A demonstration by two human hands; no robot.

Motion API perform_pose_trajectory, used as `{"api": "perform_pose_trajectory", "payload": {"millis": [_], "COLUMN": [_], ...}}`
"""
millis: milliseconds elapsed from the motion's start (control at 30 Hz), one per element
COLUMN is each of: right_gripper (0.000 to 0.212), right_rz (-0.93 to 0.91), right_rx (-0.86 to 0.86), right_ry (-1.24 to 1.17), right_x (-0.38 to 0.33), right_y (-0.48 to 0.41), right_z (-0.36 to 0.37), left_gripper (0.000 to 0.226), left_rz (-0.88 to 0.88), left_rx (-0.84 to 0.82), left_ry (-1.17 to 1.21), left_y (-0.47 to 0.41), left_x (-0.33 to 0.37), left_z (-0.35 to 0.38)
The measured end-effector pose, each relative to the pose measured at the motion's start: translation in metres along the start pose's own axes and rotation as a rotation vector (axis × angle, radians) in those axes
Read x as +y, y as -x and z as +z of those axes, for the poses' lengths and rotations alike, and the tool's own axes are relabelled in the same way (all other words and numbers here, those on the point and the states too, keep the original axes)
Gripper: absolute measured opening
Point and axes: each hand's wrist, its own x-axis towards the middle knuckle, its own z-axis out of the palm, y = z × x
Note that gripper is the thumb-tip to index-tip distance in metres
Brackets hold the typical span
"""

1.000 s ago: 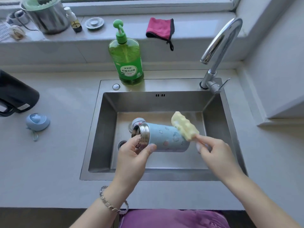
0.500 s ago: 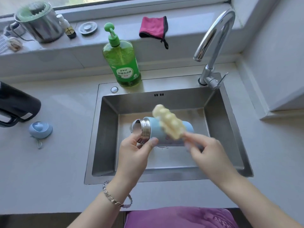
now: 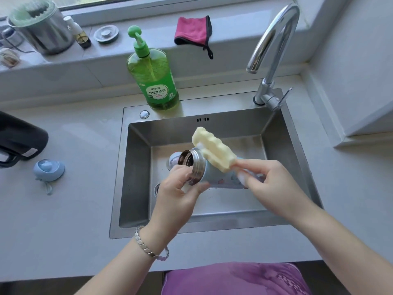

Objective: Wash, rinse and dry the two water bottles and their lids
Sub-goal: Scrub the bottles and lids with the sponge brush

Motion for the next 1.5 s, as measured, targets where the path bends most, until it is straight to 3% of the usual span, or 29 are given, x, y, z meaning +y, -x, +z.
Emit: {"api": "perform_pose_trajectory", "payload": {"millis": [133,300,400,500,633,800,933,1000,1067,1100,1167,1300,1367,1433,1500], "right_gripper": [0.027,0.031,0.028,0.03,0.052,0.055,0.056,0.053,0.062,0.069,0.071,0.016,0.028,0.035,0.037], "right_rz": [0.151,0.036,0.236,0.474,0.564,0.562,0.525,0.466,0.396,0.357,0.266,0.061,-0.094,-0.267,-0.295], "right_rx": [0.053,-0.003,0.097,0.057,-0.189,-0.219,-0.191,-0.135,-0.037,0.01,0.086,0.28,0.233,0.126,0.132], "right_ry": [0.089,-0.023,0.008,-0.312,-0.694,-0.839,-0.821,-0.793,-0.731,-0.689,-0.533,0.03,0.235,0.241,0.26], "right_x": [0.02,0.008,0.038,0.049,0.048,0.053,0.058,0.057,0.057,0.056,0.054,0.045,0.044,0.041,0.043], "right_y": [-0.011,-0.002,-0.009,-0.01,-0.012,-0.016,-0.016,-0.015,-0.013,-0.011,-0.009,-0.002,0.009,0.024,0.021], "right_z": [-0.009,0.005,-0.01,-0.008,0.002,-0.001,-0.001,-0.001,0.002,0.004,0.006,0.008,0.028,0.048,0.045], "left_gripper": [0.019,0.019,0.02,0.018,0.014,0.014,0.024,0.034,0.036,0.033,0.026,0.023,0.021,0.021,0.021], "left_rz": [0.019,-0.032,0.011,0.047,0.182,0.251,0.141,-0.167,-0.616,-0.797,-0.981,-0.864,-0.775,-0.719,-0.678], "left_rx": [0.025,0.032,0.031,0.023,-0.075,-0.222,-0.36,-0.387,-0.351,-0.292,-0.119,0.098,0.157,0.189,0.191], "left_ry": [0.012,0.087,0.056,0.097,0.087,-0.094,-0.187,-0.011,0.331,0.474,0.603,0.501,0.448,0.441,0.451], "left_y": [0.005,0.006,0.007,0.008,0.009,0.002,-0.005,-0.007,-0.011,-0.012,-0.015,-0.012,-0.008,-0.005,-0.002], "left_x": [-0.006,-0.005,-0.01,-0.017,-0.019,-0.025,-0.021,-0.004,0.009,0.011,0.011,0.004,0.003,0.004,0.004], "left_z": [-0.003,-0.003,-0.009,-0.014,-0.014,-0.023,-0.033,-0.034,-0.032,-0.03,-0.026,-0.015,-0.01,-0.009,-0.009]}}
